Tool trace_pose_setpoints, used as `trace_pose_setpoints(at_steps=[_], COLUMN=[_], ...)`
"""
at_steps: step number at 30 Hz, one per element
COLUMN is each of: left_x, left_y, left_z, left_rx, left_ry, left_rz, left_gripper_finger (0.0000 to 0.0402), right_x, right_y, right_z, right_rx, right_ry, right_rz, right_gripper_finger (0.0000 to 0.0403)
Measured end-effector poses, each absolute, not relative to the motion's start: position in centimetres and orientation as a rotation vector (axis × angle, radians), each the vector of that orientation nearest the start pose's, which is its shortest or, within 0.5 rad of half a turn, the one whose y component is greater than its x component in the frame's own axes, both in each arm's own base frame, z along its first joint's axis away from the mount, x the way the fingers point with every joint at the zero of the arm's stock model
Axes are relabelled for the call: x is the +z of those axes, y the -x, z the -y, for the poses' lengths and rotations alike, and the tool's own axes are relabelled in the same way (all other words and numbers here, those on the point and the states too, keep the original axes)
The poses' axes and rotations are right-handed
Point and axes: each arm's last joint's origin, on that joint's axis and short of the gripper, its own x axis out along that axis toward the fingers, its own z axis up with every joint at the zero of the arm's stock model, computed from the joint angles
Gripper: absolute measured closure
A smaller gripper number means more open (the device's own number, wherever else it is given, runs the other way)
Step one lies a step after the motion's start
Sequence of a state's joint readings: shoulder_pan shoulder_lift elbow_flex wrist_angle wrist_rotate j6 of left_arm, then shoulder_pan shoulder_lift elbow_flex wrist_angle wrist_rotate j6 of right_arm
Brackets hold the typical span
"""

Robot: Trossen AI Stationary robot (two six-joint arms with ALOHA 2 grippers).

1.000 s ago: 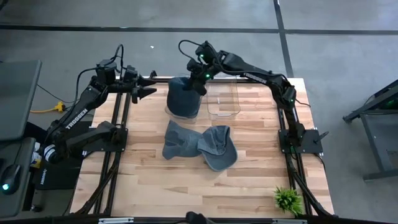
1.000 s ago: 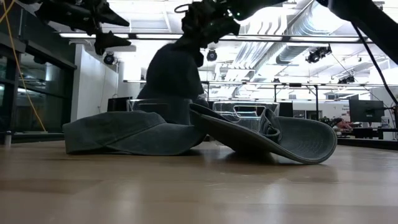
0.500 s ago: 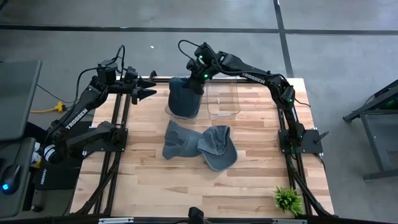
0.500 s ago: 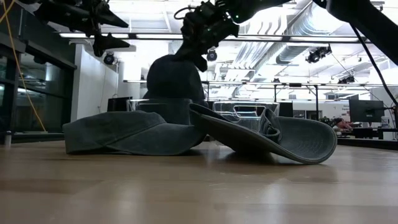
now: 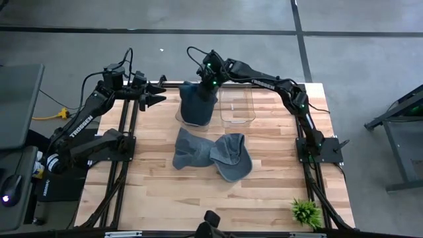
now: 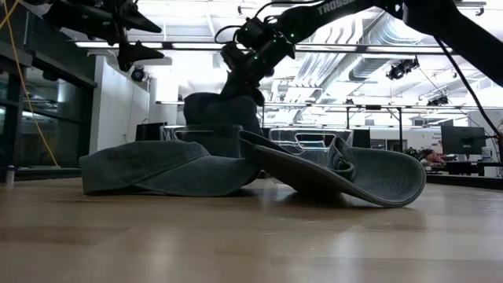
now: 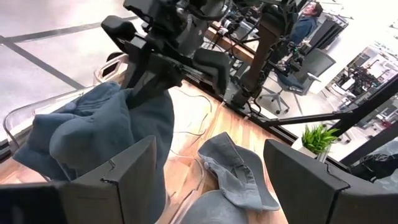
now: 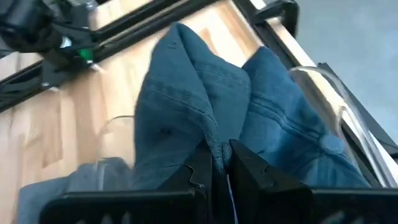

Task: Pick & Place hat
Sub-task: Put the blue cap into the left transparent bin

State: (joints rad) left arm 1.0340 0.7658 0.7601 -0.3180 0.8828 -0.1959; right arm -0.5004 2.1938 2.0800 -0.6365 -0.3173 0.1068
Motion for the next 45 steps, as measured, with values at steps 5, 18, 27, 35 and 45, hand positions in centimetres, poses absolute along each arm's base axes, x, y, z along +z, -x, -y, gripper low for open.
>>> trace_pose_setpoints(at_steps=[5, 18, 27, 35, 45], left_x=[31.8, 31.5, 31.2, 31.1, 31.0], left_y=[-9.9, -9.9, -9.8, -9.8, -9.8], left_z=[-12.3, -12.2, -12.1, -12.1, -12.1], left_rx=[0.169, 0.17, 0.172, 0.174, 0.174], left_ry=[0.461, 0.486, 0.509, 0.514, 0.526], left_rz=[-0.172, -0.194, -0.216, -0.223, -0.231], left_gripper_finger=[0.0129, 0.0129, 0.0129, 0.0129, 0.0129], right_x=[27.8, 26.3, 26.3, 28.7, 29.5], right_y=[-43.7, -44.2, -44.6, -44.1, -43.8], right_z=[23.4, 24.3, 23.8, 23.8, 23.6], right_rx=[-0.278, -0.318, -0.333, -0.376, -0.345], right_ry=[-0.386, -0.436, -0.466, -0.422, -0.444], right_rz=[-0.702, -0.698, -0.687, -0.607, -0.592], right_gripper_finger=[0.0376, 0.0346, 0.0266, 0.0243, 0.0251])
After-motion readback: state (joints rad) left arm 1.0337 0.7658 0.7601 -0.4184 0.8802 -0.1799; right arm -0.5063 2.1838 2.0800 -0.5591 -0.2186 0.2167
